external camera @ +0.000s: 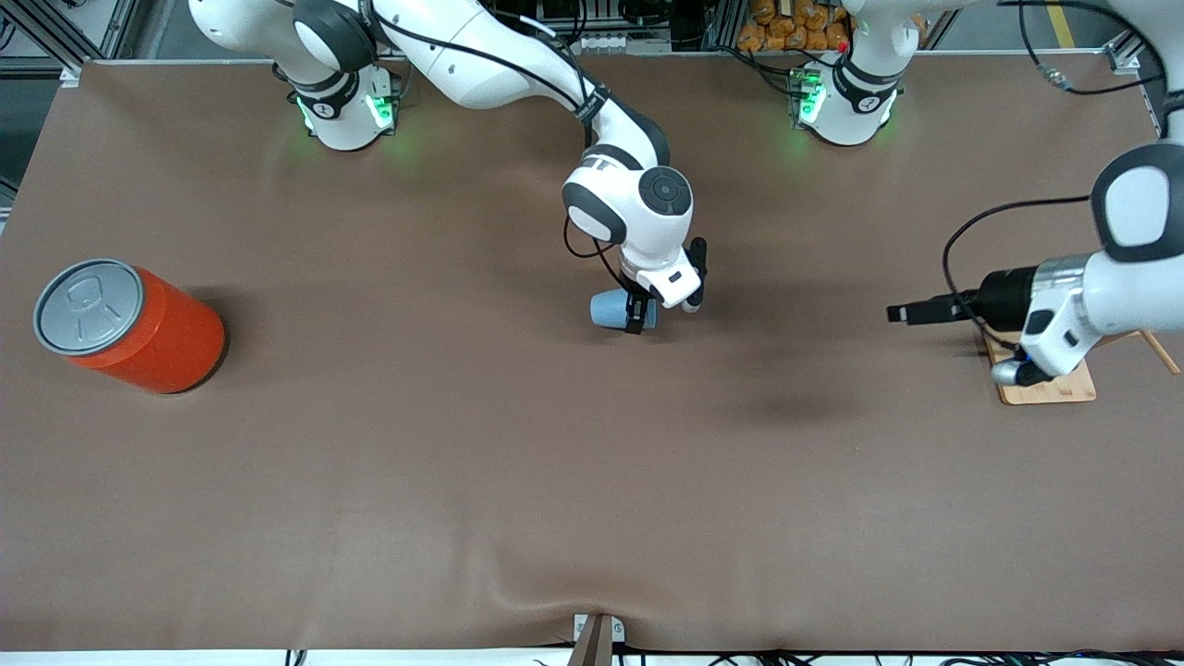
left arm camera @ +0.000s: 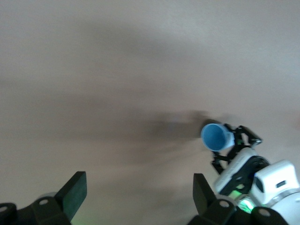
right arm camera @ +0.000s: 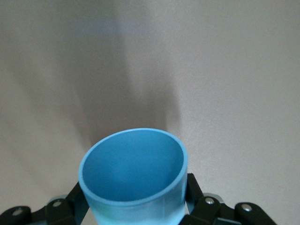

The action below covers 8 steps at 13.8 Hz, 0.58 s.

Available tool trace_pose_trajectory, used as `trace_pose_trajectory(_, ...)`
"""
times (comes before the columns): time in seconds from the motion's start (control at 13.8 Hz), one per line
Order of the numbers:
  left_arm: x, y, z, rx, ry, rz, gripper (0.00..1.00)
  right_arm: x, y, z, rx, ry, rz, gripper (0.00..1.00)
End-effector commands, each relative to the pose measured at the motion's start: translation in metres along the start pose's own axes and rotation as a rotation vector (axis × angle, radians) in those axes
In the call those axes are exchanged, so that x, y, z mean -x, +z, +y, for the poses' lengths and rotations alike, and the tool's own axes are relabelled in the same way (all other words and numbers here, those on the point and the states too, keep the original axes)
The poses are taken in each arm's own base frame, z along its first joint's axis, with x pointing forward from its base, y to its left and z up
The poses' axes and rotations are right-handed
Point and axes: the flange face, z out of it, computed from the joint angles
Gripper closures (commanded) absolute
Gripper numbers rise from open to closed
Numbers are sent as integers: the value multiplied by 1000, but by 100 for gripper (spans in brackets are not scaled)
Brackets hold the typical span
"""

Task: Flip cup
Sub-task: 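Hold the cup with the right gripper while the left gripper approaches it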

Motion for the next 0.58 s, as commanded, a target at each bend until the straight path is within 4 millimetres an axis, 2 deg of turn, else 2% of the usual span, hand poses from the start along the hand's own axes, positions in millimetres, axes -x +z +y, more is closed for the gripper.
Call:
trace_pose_trajectory(0.0, -11, 21, 9, 76, -10, -42, 0, -13, 1, -13, 47, 22, -13, 88)
trace_pose_trajectory(0.22, -18, 45, 22, 186, -29, -95, 0, -13, 9, -15, 57, 24, -26, 78)
trace_pose_trajectory(0.29, -21, 53, 24, 209, -38, -111, 0, -12, 9, -13, 61, 21, -30, 63)
trace_pose_trajectory(0.36, -25, 61, 21, 227, -49, -127, 0, -12, 9, -13, 70, 11, -32, 1)
trace_pose_trajectory(0.51, -32, 73, 19, 275, -72, -154, 0, -14, 8, -12, 81, 11, -21, 0)
